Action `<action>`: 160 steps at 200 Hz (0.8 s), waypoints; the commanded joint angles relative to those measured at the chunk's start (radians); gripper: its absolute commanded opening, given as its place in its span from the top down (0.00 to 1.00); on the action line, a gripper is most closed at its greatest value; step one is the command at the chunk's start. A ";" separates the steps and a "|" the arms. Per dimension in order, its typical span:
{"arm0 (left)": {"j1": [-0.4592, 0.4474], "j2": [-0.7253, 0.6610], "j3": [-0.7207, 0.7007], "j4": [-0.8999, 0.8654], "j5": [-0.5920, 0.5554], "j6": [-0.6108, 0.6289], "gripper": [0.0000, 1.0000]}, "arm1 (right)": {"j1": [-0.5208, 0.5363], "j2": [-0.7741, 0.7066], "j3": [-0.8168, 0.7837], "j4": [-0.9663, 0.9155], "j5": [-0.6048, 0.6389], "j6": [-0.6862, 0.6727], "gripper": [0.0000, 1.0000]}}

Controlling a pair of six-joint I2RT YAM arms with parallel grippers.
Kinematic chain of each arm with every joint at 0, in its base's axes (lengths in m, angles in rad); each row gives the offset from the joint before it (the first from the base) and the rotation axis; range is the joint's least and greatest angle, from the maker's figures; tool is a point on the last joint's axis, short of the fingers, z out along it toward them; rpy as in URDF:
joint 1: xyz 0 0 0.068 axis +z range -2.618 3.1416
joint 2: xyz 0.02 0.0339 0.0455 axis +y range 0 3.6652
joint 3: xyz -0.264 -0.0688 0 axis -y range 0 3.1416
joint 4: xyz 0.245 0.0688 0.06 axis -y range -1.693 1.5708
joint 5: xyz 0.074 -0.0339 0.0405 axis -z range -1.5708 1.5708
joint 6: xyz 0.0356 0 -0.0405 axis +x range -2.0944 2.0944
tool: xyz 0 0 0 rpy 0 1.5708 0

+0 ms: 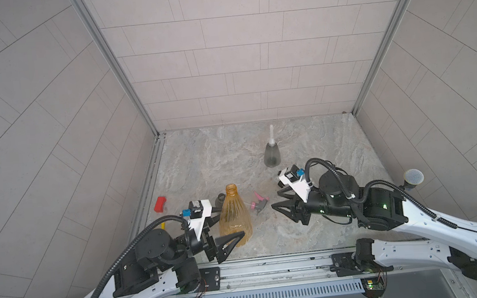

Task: Attach spray nozzles to spray bottles
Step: Adjust the spray bottle.

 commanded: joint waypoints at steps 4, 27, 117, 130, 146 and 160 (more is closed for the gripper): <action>-0.002 0.044 0.027 0.037 -0.038 0.008 1.00 | 0.113 0.083 0.067 -0.159 0.349 -0.053 0.52; -0.002 0.048 0.018 0.082 -0.059 -0.008 1.00 | 0.180 0.143 0.126 -0.180 0.463 -0.087 0.52; -0.002 0.059 0.024 0.108 -0.017 -0.035 1.00 | 0.186 0.184 0.113 -0.009 0.342 -0.139 0.53; -0.002 0.056 0.025 0.111 -0.020 -0.037 1.00 | 0.193 0.192 0.116 0.000 0.330 -0.140 0.53; -0.002 0.053 0.023 0.113 -0.036 -0.037 1.00 | 0.201 0.198 0.119 0.018 0.314 -0.135 0.54; -0.002 0.053 0.022 0.113 -0.046 -0.042 1.00 | 0.206 0.200 0.120 0.034 0.312 -0.135 0.54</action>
